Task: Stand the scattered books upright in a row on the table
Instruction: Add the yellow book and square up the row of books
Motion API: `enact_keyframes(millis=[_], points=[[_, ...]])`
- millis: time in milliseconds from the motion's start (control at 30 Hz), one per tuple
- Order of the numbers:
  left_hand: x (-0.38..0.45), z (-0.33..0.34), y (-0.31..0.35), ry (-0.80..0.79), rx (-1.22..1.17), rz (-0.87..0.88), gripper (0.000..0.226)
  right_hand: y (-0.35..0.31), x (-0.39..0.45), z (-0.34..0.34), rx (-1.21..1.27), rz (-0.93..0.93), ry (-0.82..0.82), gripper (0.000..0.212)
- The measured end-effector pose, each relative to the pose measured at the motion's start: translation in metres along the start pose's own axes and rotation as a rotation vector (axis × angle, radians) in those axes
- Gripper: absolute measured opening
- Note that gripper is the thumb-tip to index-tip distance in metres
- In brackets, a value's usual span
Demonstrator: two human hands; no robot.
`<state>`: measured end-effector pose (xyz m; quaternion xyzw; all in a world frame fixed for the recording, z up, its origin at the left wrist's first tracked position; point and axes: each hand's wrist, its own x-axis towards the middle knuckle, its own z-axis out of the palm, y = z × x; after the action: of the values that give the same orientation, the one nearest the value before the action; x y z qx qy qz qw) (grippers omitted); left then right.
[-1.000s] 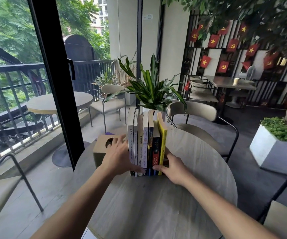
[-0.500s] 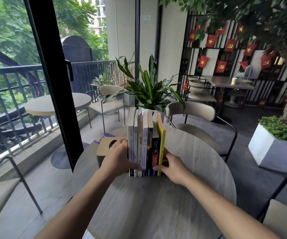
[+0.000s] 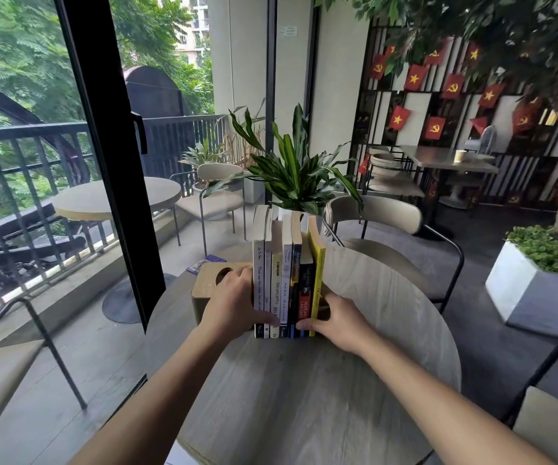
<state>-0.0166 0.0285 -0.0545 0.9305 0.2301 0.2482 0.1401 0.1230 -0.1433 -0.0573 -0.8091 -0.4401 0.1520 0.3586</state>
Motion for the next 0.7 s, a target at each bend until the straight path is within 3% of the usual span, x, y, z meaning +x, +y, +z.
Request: enact_keyframes(millis=[167,333,533,700], points=[[-0.003,0.001,0.004,0.019,0.009,0.009,0.094,-0.001,0.0,0.004,-0.023,0.014,0.041,0.056],[-0.004,0.005,0.009,0.07,0.05,-0.001,0.103,-0.001,-0.001,0.006,-0.033,0.008,0.046,0.068],[-0.003,0.007,0.008,0.066,0.047,-0.011,0.102,-0.002,-0.001,0.012,-0.058,-0.016,0.097,0.063],[-0.002,0.004,0.004,-0.002,0.039,0.007,0.103,0.004,-0.001,0.011,-0.086,-0.018,0.03,0.053]])
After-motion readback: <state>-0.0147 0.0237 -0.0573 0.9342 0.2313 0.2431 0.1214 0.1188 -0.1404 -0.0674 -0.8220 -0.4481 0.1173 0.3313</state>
